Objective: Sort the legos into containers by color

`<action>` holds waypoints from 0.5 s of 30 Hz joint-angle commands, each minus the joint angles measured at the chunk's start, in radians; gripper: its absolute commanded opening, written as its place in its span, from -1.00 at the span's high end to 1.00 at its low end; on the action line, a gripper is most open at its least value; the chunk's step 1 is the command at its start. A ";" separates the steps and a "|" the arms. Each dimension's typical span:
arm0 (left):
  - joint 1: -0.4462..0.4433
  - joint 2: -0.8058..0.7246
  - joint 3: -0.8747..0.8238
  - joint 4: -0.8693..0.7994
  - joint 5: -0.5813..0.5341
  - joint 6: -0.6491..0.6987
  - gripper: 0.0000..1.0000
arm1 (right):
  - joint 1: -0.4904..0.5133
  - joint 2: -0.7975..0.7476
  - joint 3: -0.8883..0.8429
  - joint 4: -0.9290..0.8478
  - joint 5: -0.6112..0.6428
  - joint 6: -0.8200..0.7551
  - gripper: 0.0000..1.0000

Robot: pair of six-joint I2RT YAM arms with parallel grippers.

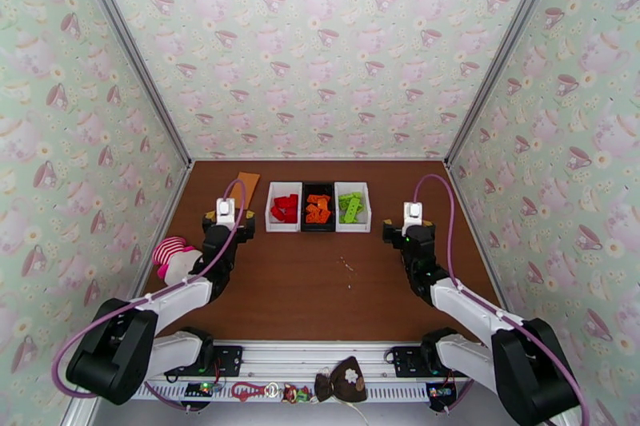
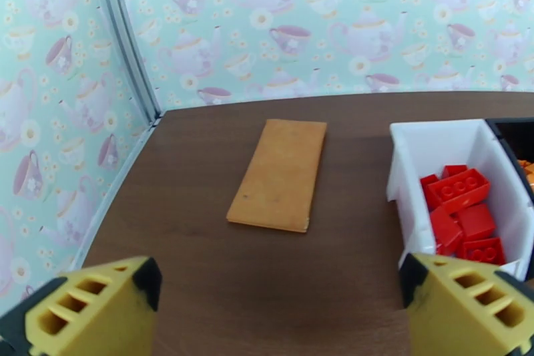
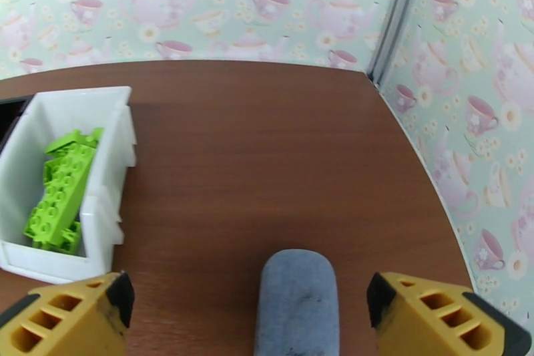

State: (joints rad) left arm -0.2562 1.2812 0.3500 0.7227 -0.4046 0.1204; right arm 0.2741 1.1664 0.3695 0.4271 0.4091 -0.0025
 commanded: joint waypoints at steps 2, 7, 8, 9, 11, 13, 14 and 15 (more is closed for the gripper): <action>0.052 0.113 -0.055 0.238 0.067 0.053 -1.00 | -0.044 0.094 -0.049 0.276 0.011 -0.022 -0.97; 0.151 0.250 -0.080 0.408 0.199 -0.004 -1.00 | -0.086 0.158 -0.037 0.367 -0.053 -0.022 -0.97; 0.172 0.282 -0.082 0.443 0.239 -0.018 -1.00 | -0.092 0.175 -0.032 0.389 -0.061 -0.023 -0.97; 0.185 0.311 -0.082 0.471 0.261 -0.025 -1.00 | -0.097 0.191 -0.025 0.399 -0.072 -0.023 -0.97; 0.208 0.284 -0.069 0.400 0.293 -0.051 -1.00 | -0.109 0.234 -0.010 0.425 -0.099 -0.026 -0.97; 0.231 0.296 -0.053 0.395 0.333 -0.063 -1.00 | -0.113 0.289 0.009 0.442 -0.102 -0.029 -0.97; 0.239 0.291 -0.045 0.369 0.334 -0.077 -1.00 | -0.115 0.324 0.011 0.479 -0.105 -0.033 -0.97; 0.248 0.281 -0.036 0.334 0.346 -0.085 -1.00 | -0.123 0.334 0.016 0.486 -0.108 -0.022 -0.97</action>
State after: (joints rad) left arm -0.0273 1.5772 0.2829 1.0428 -0.1535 0.0841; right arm 0.1631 1.4570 0.3542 0.8017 0.3332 -0.0208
